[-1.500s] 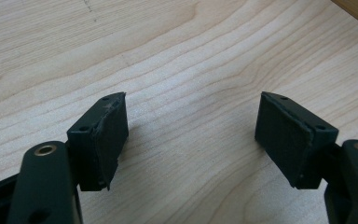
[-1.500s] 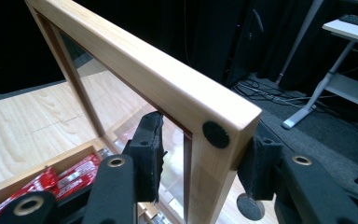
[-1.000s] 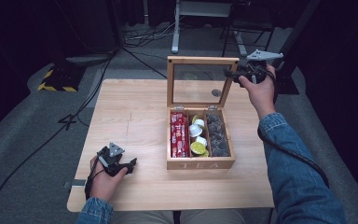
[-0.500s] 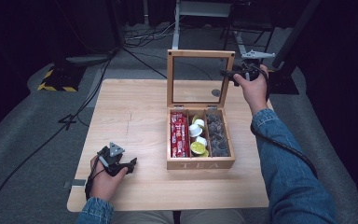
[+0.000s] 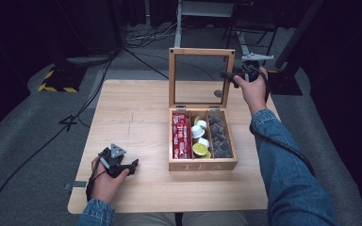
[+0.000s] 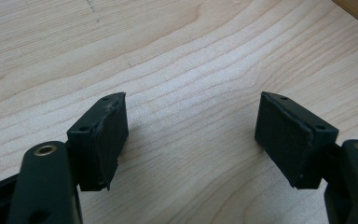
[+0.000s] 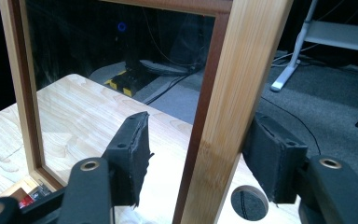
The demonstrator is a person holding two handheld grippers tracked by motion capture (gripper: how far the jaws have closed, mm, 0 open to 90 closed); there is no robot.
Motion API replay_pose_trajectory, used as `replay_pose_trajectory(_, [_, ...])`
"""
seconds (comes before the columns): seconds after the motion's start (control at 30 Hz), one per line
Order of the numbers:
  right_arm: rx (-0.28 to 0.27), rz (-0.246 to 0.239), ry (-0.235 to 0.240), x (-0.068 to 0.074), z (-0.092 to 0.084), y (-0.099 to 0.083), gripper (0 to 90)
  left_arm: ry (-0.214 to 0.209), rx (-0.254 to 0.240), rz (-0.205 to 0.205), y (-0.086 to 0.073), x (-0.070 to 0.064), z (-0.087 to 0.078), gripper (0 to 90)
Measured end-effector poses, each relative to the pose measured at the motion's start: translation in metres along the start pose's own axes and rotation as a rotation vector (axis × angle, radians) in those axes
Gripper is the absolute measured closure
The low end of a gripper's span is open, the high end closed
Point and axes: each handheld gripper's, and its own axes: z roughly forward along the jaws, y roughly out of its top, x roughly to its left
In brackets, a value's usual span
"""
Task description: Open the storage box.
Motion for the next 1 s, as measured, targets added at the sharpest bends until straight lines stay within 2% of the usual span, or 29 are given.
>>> replay_pose_trajectory(0.3, [0.019, 0.020, -0.005, 0.000, 0.006, -0.002, 36.1, 0.000, 0.000, 0.000, 0.000, 0.000, 0.000, 25.9])
replay_pose_trajectory(0.5, [0.014, 0.023, -0.031, 0.000, 0.001, -0.002, 31.7, -0.002, 0.001, 0.002, 0.000, 0.000, 0.000, 25.8])
replay_pose_trajectory(0.73, [0.005, 0.017, -0.031, 0.000, -0.017, -0.001, 31.6, -0.002, 0.001, -0.001, 0.003, 0.001, 0.003, 24.9])
replay_pose_trajectory(1.0, [-0.007, 0.006, -0.008, 0.009, -0.048, -0.001, 32.5, -0.003, 0.004, 0.002, 0.005, 0.002, 0.004, 24.4])
